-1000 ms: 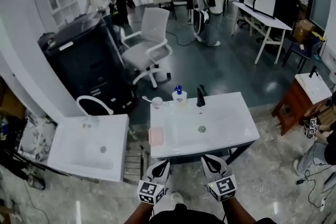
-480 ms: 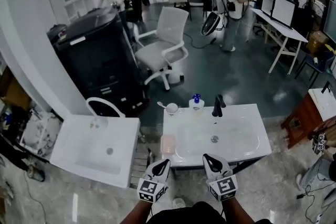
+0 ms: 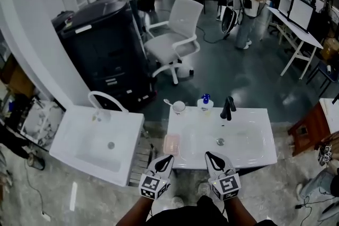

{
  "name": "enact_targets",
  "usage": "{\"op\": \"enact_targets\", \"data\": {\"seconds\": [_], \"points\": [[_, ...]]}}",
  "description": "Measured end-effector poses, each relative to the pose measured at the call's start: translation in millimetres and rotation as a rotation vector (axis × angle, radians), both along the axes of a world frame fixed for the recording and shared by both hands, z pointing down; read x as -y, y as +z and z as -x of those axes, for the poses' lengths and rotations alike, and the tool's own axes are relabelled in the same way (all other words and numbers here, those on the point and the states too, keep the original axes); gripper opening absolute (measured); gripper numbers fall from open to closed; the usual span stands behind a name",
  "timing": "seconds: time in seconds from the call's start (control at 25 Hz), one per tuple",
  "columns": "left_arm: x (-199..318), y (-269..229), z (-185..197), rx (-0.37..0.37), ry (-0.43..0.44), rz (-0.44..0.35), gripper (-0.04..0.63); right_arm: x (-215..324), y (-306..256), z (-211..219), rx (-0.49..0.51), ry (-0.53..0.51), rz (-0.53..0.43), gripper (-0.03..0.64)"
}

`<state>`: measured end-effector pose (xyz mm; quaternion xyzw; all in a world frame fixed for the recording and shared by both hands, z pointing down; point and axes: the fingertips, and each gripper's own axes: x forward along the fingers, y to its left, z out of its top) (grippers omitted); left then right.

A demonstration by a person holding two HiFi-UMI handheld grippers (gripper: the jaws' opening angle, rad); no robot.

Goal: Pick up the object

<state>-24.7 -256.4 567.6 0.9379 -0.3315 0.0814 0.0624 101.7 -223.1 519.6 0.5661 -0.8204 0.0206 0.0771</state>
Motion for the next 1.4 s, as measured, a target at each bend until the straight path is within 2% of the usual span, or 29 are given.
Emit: {"op": "enact_targets", "data": {"seconds": [0.16, 0.32, 0.68, 0.8, 0.92, 1.16, 1.4], "points": [[15.9, 3.6, -5.6, 0.015, -0.046, -0.002, 0.015, 20.5, 2.3, -6.0, -0.001, -0.045, 0.021, 0.003], [33.1, 12.8, -9.9, 0.066, -0.099, -0.005, 0.015, 40.1, 3.6, -10.7, 0.003, -0.087, 0.033, 0.003], [52.1, 32.7, -5.6, 0.084, -0.220, 0.062, 0.020, 71.0, 15.5, -14.7, 0.017, -0.163, 0.063, 0.003], [56.6, 38.8, -4.2, 0.075, -0.253, 0.072, 0.074, 77.2, 19.9, -13.0, 0.017, -0.189, 0.077, 0.003], [61.1, 52.4, 1.4, 0.102, -0.308, 0.109, 0.153, 79.7, 23.8, -11.9, 0.013, -0.207, 0.093, 0.003], [65.5, 87.3, 3.9, 0.162, -0.366, 0.218, 0.391, 84.0, 31.8, -15.2, 0.004, -0.234, 0.117, 0.003], [67.7, 123.6, 0.4, 0.216, -0.377, 0.326, 0.502, 86.9, 41.2, -19.2, 0.004, -0.253, 0.142, 0.003]]}}
